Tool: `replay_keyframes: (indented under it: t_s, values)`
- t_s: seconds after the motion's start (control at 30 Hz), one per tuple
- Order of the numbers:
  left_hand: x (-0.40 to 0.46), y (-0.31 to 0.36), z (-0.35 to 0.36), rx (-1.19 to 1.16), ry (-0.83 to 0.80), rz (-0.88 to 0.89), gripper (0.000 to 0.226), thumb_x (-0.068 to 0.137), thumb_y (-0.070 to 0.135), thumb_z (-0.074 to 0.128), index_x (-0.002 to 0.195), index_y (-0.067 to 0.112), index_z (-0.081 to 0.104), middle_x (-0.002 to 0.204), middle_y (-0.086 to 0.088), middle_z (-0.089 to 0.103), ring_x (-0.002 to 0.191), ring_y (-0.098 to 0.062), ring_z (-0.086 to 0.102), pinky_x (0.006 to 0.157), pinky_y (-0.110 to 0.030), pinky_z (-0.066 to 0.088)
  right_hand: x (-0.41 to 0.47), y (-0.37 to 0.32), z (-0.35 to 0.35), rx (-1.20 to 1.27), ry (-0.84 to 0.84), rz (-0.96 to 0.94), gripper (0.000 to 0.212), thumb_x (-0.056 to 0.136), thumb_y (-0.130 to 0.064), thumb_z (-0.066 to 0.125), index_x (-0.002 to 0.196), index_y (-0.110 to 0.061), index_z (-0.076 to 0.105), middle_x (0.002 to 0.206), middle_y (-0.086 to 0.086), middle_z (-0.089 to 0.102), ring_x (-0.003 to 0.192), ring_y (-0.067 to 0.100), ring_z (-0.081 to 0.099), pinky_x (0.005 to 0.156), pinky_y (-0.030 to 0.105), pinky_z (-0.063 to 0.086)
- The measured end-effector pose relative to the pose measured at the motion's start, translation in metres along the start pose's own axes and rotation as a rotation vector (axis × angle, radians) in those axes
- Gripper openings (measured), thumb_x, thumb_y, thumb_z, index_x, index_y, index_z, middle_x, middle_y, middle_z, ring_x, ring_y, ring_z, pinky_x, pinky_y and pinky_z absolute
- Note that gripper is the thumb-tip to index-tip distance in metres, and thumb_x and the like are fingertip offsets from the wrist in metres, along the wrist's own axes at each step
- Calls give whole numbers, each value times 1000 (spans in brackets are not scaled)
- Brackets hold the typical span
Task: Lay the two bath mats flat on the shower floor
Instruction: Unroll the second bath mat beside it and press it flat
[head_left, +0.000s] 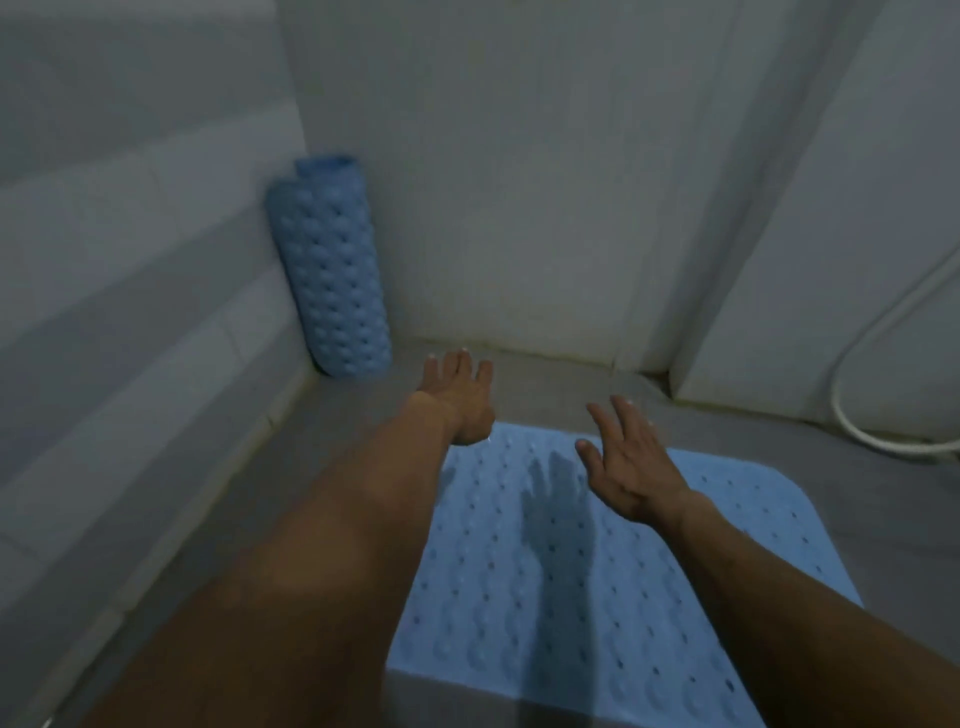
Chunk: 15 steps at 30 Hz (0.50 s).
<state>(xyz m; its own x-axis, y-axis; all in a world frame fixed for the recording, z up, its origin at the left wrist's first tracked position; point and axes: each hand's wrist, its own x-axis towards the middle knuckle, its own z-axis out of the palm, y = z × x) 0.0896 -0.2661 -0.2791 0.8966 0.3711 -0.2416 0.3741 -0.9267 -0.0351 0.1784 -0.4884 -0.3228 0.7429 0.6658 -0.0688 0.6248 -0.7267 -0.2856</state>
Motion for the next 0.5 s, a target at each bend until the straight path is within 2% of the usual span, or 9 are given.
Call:
replay_keyframes:
  t_s: [0.17,0.27,0.4,0.5]
  values:
    - [-21,-97,-60,70,207,-83,75,98,36,40,155,10,-2,161,-19,-4,149,-33,-4,120,-51,-2,51,-108,-55,86,160,-131,60,104,-43,32,157,-20,16,165,11,5,152,25,5,122,36,5]
    - [-28,-150,-85,77,278,-131,75,99,35,39,155,9,-4,161,-21,-7,149,-35,-6,120,-53,-3,76,-165,-87,103,222,-214,61,103,-43,34,157,-20,17,165,12,8,152,25,7,123,37,8]
    - [-20,-205,-104,44,350,-182,77,100,35,37,153,7,-12,160,-20,-13,149,-34,-10,120,-51,-4,109,-228,-119,-16,229,-353,61,103,-45,35,157,-23,16,165,7,8,151,26,12,123,42,17]
    - [-1,-232,-105,-18,446,-209,83,97,33,43,153,5,-12,160,-21,-10,148,-36,-6,121,-50,-1,142,-270,-129,-143,228,-424,64,100,-41,44,156,-23,18,165,3,9,150,25,16,120,41,20]
